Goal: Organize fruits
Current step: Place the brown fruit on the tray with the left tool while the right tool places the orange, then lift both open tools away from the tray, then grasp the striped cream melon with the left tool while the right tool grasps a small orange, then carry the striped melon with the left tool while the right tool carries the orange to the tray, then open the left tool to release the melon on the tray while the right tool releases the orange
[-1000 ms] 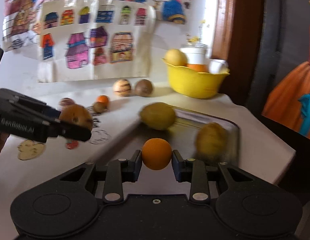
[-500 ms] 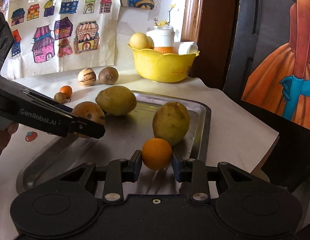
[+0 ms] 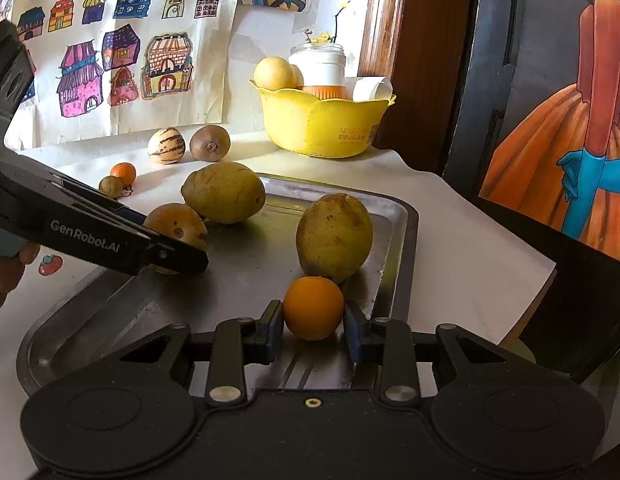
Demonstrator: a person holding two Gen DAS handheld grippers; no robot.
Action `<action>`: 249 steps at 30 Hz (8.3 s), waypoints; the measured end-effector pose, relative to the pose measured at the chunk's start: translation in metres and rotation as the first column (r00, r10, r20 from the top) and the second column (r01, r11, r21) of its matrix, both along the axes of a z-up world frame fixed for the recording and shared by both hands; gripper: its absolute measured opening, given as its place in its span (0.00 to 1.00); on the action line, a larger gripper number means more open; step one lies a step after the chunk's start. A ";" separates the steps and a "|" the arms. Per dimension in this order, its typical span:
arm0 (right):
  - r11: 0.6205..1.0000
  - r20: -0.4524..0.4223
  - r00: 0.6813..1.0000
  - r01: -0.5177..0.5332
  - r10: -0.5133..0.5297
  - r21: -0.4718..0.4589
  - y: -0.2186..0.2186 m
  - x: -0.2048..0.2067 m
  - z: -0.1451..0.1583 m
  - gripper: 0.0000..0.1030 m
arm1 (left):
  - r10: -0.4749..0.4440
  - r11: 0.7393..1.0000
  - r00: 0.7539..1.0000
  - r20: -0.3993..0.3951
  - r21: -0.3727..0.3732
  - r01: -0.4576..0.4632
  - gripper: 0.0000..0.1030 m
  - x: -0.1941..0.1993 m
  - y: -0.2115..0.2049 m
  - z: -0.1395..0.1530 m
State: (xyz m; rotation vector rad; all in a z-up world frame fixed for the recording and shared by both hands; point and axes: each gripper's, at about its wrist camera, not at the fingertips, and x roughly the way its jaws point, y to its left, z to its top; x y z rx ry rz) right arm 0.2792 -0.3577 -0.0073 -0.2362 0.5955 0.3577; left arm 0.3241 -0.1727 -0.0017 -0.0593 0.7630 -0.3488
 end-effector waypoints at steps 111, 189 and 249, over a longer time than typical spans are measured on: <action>0.975 -0.443 0.882 -0.071 0.159 0.210 0.233 0.137 0.033 0.82 | 0.251 0.959 0.968 0.009 -0.139 -0.247 0.97 -0.047 0.198 0.009; 0.931 -0.305 0.952 0.116 -0.005 0.347 -0.005 0.022 0.052 0.33 | 0.108 0.979 0.994 0.025 -0.175 -0.102 0.55 -0.074 0.022 0.021; 0.943 -0.239 0.967 0.160 -0.090 0.293 -0.033 -0.027 0.062 0.74 | 0.165 0.980 0.981 0.100 -0.127 -0.152 0.98 -0.125 0.028 0.040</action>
